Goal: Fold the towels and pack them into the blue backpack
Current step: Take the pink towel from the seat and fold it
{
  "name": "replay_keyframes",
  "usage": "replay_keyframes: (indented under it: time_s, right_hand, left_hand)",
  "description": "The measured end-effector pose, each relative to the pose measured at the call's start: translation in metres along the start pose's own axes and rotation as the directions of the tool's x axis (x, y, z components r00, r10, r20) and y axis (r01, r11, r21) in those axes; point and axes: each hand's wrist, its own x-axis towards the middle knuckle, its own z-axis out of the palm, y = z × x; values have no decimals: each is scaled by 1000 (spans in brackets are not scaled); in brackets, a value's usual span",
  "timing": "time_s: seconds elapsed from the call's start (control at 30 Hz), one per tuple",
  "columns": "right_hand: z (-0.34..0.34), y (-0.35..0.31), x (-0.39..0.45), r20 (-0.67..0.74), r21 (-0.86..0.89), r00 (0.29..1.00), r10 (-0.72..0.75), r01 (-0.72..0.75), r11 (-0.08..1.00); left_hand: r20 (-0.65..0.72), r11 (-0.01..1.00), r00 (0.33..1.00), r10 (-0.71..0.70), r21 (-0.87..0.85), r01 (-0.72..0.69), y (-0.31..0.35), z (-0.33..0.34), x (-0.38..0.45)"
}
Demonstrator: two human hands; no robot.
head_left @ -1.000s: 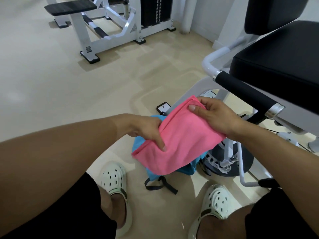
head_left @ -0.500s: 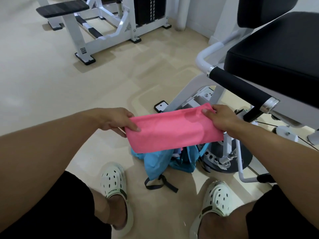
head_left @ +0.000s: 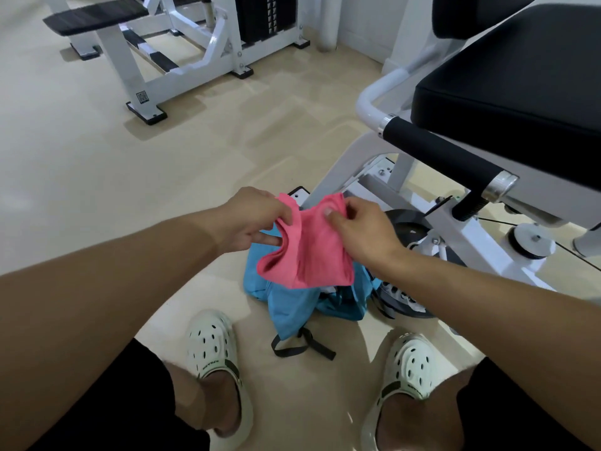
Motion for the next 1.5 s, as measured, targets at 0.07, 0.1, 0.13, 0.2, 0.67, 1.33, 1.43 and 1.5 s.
replay_keyframes:
  time_s: [0.07,0.1,0.13,0.2,0.67,1.33,1.43,1.5]
  right_hand:
    - [8,-4,-7,16,18,1000,-23,22,1000]
    - [11,-5,-10,22,18,999,-33,33,999]
    - [12,-6,-12,28,18,999,-41,41,999]
    - [13,-8,-14,40,24,998,-42,41,999]
    - [6,-9,-25,103,92,987,-126,117,989]
    - [10,-8,-23,-7,170,998,-57,57,984]
    - [11,-8,-28,85,121,991,-99,89,989]
    - [11,-7,-28,112,103,988,-108,96,990]
  left_hand:
    - [15,1000,1000,-7,-13,7,-2,12,-5]
    - [28,1000,1000,-13,-13,13,-4,17,-7]
    - [44,1000,999,-17,-14,18,-5,21,-9]
    - [78,999,997,-20,-24,22,-6,26,-14]
    - [224,976,974,24,-214,25,6,20,-27]
    - [179,994,980,87,54,-98,7,18,-31]
    - [203,994,974,99,17,-105,6,18,-32]
    - [239,995,965,103,-36,-97,7,16,-33]
